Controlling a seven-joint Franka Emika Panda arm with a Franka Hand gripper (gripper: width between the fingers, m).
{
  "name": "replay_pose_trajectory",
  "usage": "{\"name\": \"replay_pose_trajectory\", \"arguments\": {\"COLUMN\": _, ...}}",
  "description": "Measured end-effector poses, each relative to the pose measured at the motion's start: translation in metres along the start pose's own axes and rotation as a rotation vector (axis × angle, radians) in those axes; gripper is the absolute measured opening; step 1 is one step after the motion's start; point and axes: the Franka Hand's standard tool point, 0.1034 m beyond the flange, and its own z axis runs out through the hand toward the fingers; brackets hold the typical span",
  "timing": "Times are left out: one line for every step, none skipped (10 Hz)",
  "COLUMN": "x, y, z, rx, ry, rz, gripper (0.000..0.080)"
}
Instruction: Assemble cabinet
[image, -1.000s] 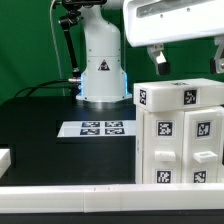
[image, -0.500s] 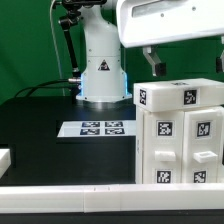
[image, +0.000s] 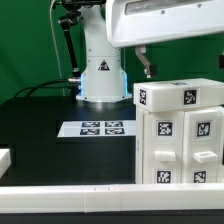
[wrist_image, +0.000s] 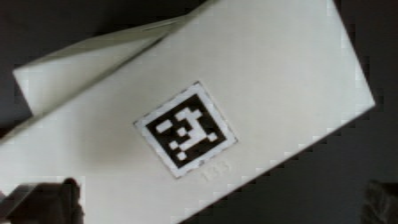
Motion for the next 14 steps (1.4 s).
{"name": "replay_pose_trajectory", "arguments": {"x": -0.0006, "y": 0.0002, "z": 0.0005, "rx": -0.003, "ry": -0.013, "rz": -0.105, "gripper": 0.0796}}
{"name": "replay_pose_trajectory", "arguments": {"x": -0.0002, "y": -0.001, "z": 0.0001, "rx": -0.003, "ry": -0.03, "rz": -0.159, "gripper": 0.0796}}
{"name": "replay_pose_trajectory", "arguments": {"x": 0.001, "y": -0.0018, "z": -0.0003, "rx": -0.003, "ry": -0.026, "rz": -0.218, "gripper": 0.0796}}
{"name": "replay_pose_trajectory", "arguments": {"x": 0.0009, "y": -0.0006, "z": 0.0001, "rx": -0.002, "ry": -0.027, "rz": -0.28, "gripper": 0.0796}}
{"name": "replay_pose_trajectory", "arguments": {"x": 0.001, "y": -0.0002, "z": 0.0001, "rx": -0.002, "ry": -0.027, "rz": -0.318, "gripper": 0.0796}}
{"name": "replay_pose_trajectory", "arguments": {"x": 0.001, "y": 0.0002, "z": 0.0002, "rx": -0.001, "ry": -0.027, "rz": -0.401, "gripper": 0.0796}}
{"name": "replay_pose_trajectory", "arguments": {"x": 0.0011, "y": 0.0006, "z": 0.0002, "rx": -0.001, "ry": -0.027, "rz": -0.44, "gripper": 0.0796}}
{"name": "replay_pose_trajectory", "arguments": {"x": 0.0014, "y": 0.0018, "z": 0.0002, "rx": -0.008, "ry": -0.026, "rz": -0.563, "gripper": 0.0796}}
{"name": "replay_pose_trajectory", "arguments": {"x": 0.0014, "y": 0.0032, "z": 0.0009, "rx": -0.044, "ry": -0.019, "rz": -0.743, "gripper": 0.0796}}
{"name": "replay_pose_trajectory", "arguments": {"x": 0.0004, "y": 0.0026, "z": 0.0013, "rx": -0.059, "ry": -0.024, "rz": -0.854, "gripper": 0.0796}}
{"name": "replay_pose_trajectory", "arguments": {"x": 0.0011, "y": 0.0036, "z": 0.0011, "rx": -0.072, "ry": -0.034, "rz": -1.006, "gripper": 0.0796}}
{"name": "replay_pose_trajectory", "arguments": {"x": 0.0009, "y": 0.0039, "z": 0.0016, "rx": -0.079, "ry": -0.042, "rz": -1.103, "gripper": 0.0796}}
{"name": "replay_pose_trajectory", "arguments": {"x": 0.0, "y": 0.0045, "z": 0.0024, "rx": -0.087, "ry": -0.058, "rz": -1.209, "gripper": 0.0796}}
{"name": "replay_pose_trajectory", "arguments": {"x": -0.0018, "y": 0.0038, "z": 0.0043, "rx": -0.095, "ry": -0.079, "rz": -1.295, "gripper": 0.0796}}
